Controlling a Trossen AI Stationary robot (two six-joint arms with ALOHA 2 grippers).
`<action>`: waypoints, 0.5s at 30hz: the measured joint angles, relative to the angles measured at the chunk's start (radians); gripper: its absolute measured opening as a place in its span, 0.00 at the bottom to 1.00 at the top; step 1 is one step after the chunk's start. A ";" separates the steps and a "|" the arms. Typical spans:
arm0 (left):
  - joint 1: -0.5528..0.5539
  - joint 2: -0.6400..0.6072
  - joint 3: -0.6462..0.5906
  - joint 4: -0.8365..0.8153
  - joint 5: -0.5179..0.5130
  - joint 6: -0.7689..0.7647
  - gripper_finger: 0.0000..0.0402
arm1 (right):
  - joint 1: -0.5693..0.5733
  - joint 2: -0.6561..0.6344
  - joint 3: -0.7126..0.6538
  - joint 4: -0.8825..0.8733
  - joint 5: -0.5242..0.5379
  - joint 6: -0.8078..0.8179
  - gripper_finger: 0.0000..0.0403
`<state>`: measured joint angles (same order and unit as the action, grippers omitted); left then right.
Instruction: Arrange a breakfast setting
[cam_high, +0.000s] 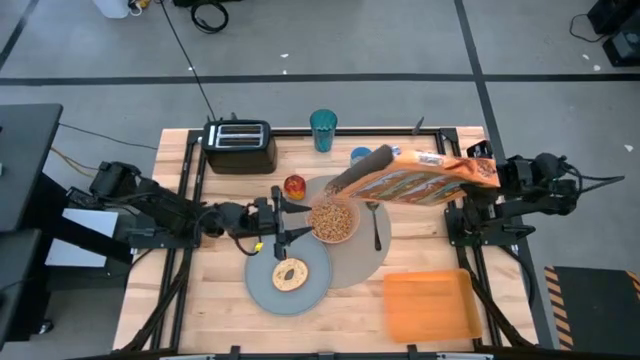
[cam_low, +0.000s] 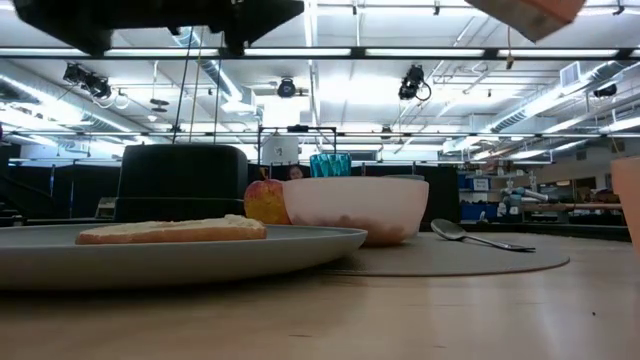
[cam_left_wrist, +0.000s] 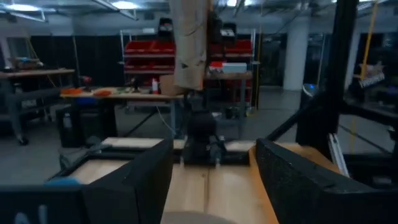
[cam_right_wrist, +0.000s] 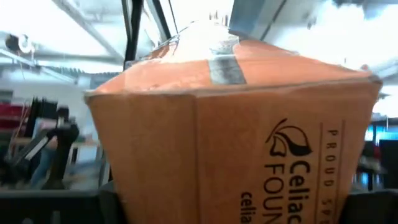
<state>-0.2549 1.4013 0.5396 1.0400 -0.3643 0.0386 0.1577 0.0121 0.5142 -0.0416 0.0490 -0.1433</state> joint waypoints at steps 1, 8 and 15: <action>0.010 0.010 0.015 0.006 0.009 -0.002 0.60 | 0.000 0.000 -0.021 0.049 -0.004 -0.012 0.51; 0.069 0.126 0.188 0.001 0.122 0.055 0.69 | 0.000 0.011 -0.236 0.514 -0.033 -0.037 0.51; 0.135 0.305 0.445 0.002 0.200 0.107 0.68 | 0.000 0.072 -0.419 0.860 -0.044 -0.036 0.51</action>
<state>-0.1201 1.7060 0.9842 1.0418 -0.1647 0.1455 0.1577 0.0845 0.0952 0.8182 0.0054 -0.1794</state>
